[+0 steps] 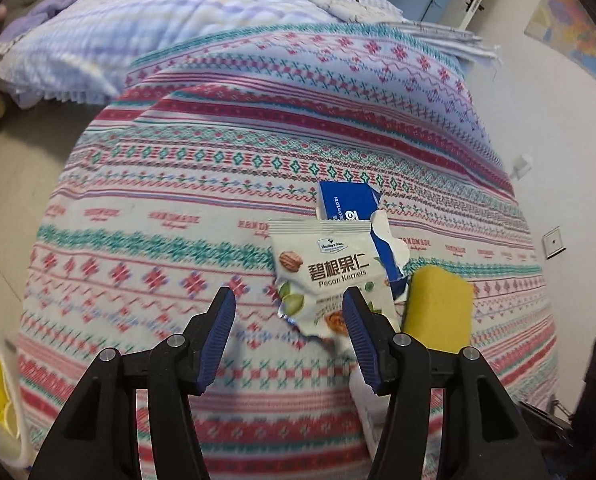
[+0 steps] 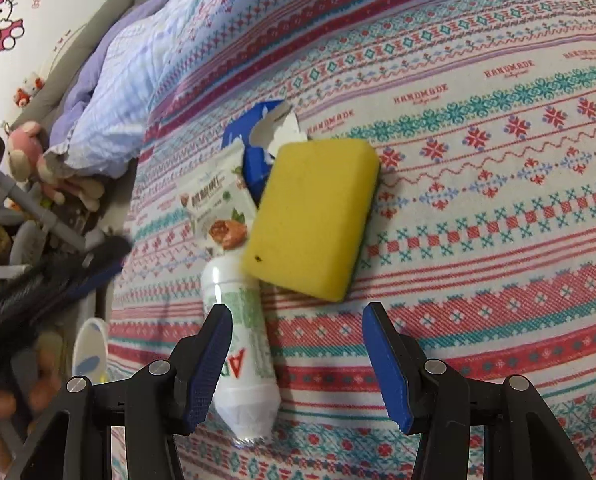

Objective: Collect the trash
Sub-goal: 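Grasp the nut snack bag with the left gripper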

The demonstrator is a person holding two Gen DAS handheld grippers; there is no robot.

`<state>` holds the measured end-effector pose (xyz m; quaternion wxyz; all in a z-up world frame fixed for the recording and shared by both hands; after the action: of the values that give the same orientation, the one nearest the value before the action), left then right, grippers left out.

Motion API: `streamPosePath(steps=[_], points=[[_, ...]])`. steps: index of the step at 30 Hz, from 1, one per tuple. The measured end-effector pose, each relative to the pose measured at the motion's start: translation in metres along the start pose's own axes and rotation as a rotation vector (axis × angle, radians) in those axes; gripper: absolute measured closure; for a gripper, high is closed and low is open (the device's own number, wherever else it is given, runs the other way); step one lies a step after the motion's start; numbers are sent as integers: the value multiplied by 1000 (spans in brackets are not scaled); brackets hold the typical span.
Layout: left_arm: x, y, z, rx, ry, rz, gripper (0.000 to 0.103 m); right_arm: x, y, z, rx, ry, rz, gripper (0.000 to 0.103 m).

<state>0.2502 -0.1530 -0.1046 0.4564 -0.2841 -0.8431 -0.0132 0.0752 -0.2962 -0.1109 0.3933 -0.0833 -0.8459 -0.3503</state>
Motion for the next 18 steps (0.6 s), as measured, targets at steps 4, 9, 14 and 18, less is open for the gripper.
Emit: streamPosePath(steps=[4, 9, 14, 18], points=[[-15, -9, 2, -12, 5, 41, 44, 4, -4, 6, -5, 15, -15, 44], [-34, -13, 8, 40, 24, 72, 44, 5, -1, 10, 1, 27, -34, 44], [-38, -16, 13, 67, 12, 75, 89, 6, 5, 16, 34, 35, -27, 44], [-40, -10, 17, 64, 32, 57, 103, 3, 8, 20, 49, 45, -22, 44]])
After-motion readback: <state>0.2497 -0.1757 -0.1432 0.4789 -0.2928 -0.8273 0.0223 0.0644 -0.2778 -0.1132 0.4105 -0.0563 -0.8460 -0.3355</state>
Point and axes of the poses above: each gripper's, at about its wrist camera, not at the fingertips, and x roughly against the way its jaws point, y to its left, z to its underside, the point moved 4 cm from there along -x, roughly the way its jaws point, and after that the axes turned 7 degrees about -y, right-handed, at the moved point
